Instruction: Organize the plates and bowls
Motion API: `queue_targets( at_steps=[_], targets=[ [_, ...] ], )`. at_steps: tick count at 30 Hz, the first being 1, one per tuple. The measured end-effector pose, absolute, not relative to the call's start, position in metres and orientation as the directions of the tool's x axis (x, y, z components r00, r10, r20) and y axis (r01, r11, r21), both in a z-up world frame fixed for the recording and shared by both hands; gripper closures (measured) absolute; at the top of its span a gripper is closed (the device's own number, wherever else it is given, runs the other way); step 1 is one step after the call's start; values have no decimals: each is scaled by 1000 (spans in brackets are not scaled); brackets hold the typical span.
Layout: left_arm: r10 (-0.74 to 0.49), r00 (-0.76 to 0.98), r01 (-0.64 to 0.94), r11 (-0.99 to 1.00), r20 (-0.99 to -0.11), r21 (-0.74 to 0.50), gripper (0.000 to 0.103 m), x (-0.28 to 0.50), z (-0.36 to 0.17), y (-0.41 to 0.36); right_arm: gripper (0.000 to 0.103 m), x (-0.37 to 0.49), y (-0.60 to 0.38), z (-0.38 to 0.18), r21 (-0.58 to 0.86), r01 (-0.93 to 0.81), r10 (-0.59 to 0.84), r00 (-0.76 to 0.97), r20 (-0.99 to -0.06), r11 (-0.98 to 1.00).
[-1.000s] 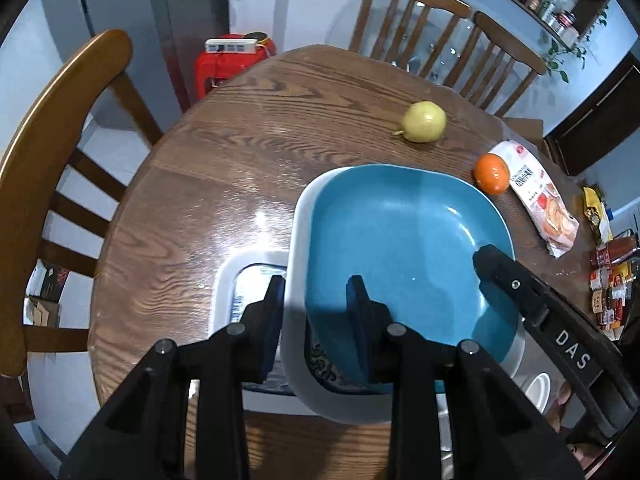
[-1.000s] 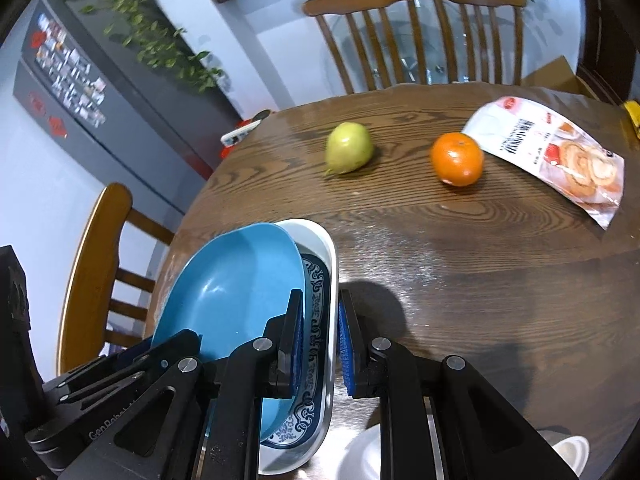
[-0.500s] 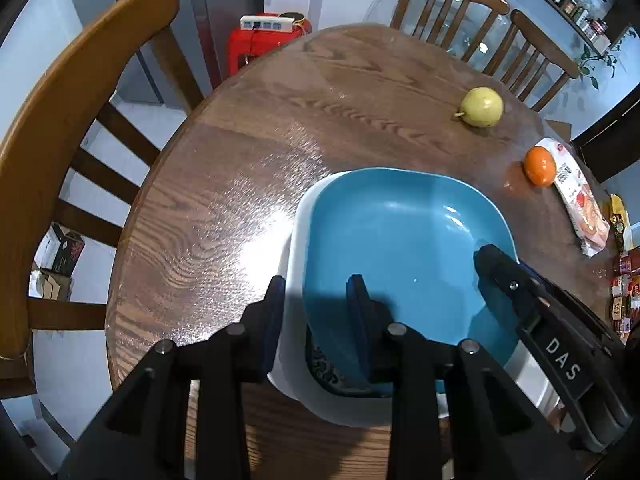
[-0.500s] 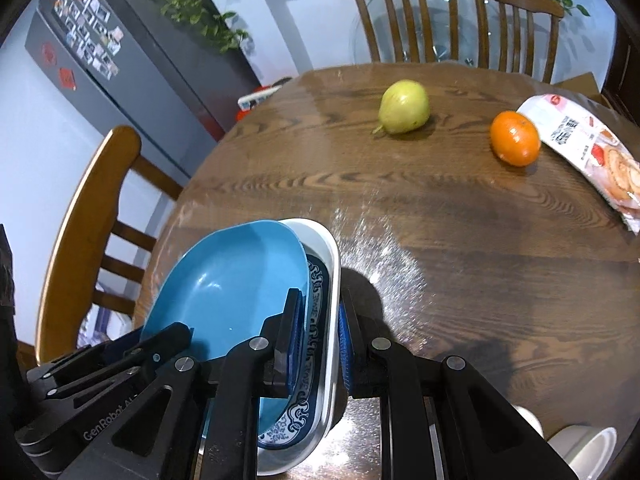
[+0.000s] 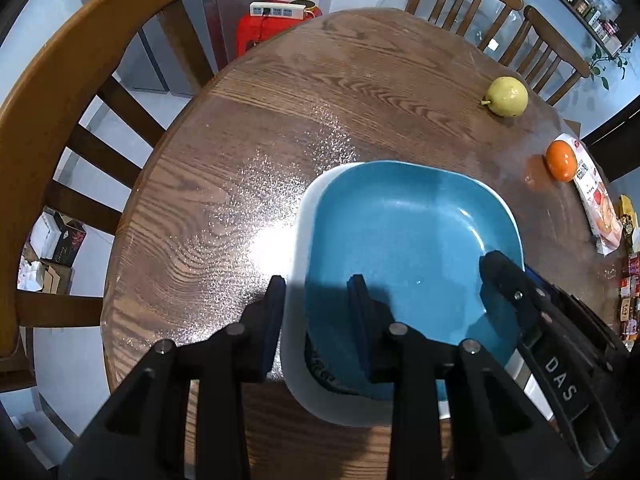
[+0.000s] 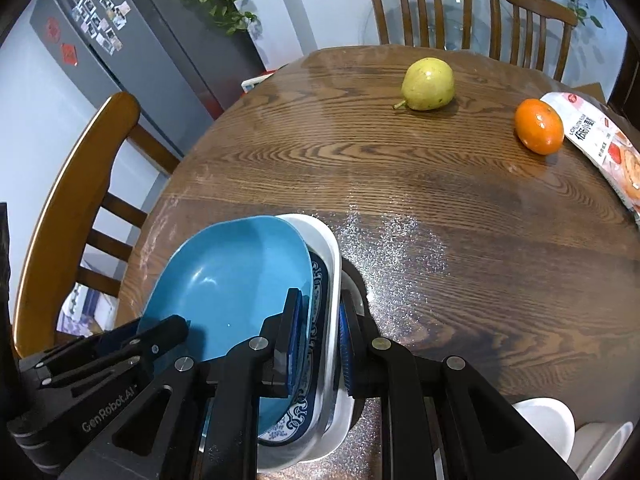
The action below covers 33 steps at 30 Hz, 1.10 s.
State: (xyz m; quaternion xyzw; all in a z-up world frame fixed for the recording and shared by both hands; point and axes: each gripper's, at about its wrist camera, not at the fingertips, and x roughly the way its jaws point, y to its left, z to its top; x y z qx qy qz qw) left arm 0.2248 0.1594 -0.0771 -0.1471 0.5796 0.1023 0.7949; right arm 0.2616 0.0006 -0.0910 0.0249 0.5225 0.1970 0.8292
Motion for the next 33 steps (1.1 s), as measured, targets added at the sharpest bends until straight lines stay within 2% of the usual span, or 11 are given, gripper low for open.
queue_targets(
  at_steps=[11, 19, 23, 27, 29, 31, 33],
  targets=[
    [8, 276, -302, 950, -961, -78, 74, 223, -89, 149, 83, 255, 7, -103, 142, -306, 260, 390, -883, 941],
    [18, 274, -304, 950, -962, -69, 73, 221, -90, 152, 83, 253, 9, -108, 115, -309, 234, 382, -894, 944],
    [-32, 262, -290, 951, -964, -111, 61, 221, -90, 154, 83, 253, 12, -110, 78, -324, 200, 361, -911, 943],
    [-45, 271, -298, 946, -961, -129, 50, 216, -81, 159, 83, 255, 6, -108, 104, -329, 217, 330, -919, 939],
    [-65, 308, -297, 941, -949, -161, 38, 213, -70, 162, 76, 256, 1, -103, 101, -316, 211, 337, -918, 943],
    [-75, 333, -303, 935, -940, -182, 35, 212, -64, 167, 57, 257, -4, -97, 114, -300, 221, 351, -910, 947],
    [-70, 343, -315, 931, -937, -185, 34, 212, -63, 171, 43, 258, -10, -92, 151, -281, 249, 357, -900, 948]
  ],
)
